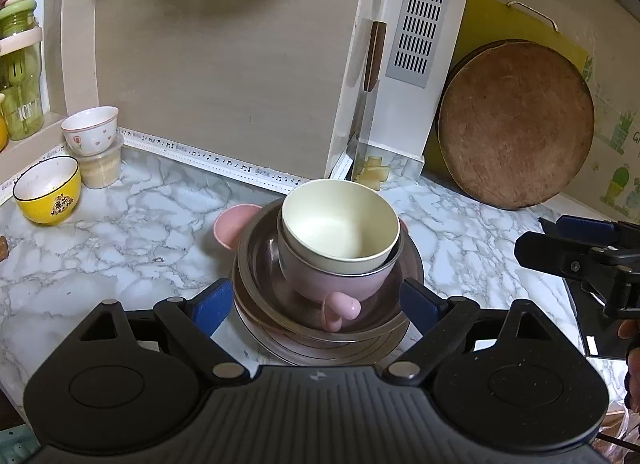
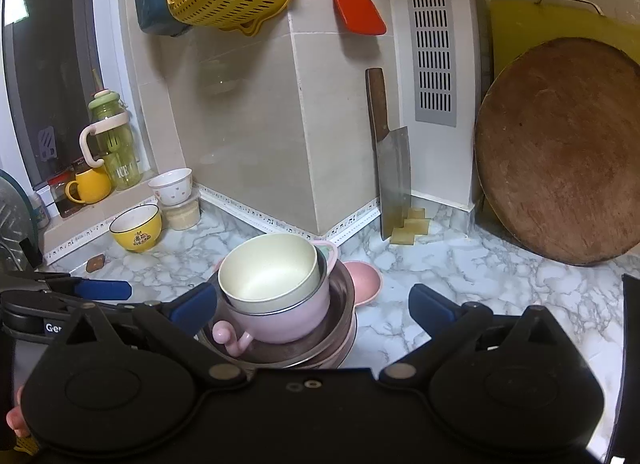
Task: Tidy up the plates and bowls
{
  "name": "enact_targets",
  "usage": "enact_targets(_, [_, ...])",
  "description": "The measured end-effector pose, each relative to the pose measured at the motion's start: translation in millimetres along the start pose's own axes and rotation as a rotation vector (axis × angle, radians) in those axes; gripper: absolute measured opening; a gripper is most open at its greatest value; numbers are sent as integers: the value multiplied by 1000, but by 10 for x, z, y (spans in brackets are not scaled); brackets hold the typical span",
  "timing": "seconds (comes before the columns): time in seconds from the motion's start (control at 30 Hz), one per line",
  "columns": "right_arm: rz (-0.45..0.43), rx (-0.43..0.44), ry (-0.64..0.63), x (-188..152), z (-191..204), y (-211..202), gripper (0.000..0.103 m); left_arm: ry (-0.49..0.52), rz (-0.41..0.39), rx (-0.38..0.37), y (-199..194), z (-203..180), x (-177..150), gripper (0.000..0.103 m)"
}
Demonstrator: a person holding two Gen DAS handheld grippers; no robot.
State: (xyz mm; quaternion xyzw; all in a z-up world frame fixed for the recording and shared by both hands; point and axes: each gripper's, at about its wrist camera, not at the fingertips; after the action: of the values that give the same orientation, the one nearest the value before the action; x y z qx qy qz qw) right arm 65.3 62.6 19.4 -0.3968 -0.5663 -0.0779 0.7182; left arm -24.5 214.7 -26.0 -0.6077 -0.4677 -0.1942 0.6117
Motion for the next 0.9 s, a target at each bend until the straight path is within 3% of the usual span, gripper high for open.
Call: enact_targets(0.9, [7, -61, 50, -133, 28, -89, 103, 1, -21, -1, -27, -49, -53, 91])
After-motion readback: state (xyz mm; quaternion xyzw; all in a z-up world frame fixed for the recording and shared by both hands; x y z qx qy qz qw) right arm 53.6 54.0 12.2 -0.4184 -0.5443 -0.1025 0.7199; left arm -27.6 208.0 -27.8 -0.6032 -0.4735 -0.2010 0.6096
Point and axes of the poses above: each gripper's, at about its wrist camera, not at the fingertips, and y roughly the way its jaws point, z to its left, x to its top, and after that the axes turned 3 degrees about -y, right-handed
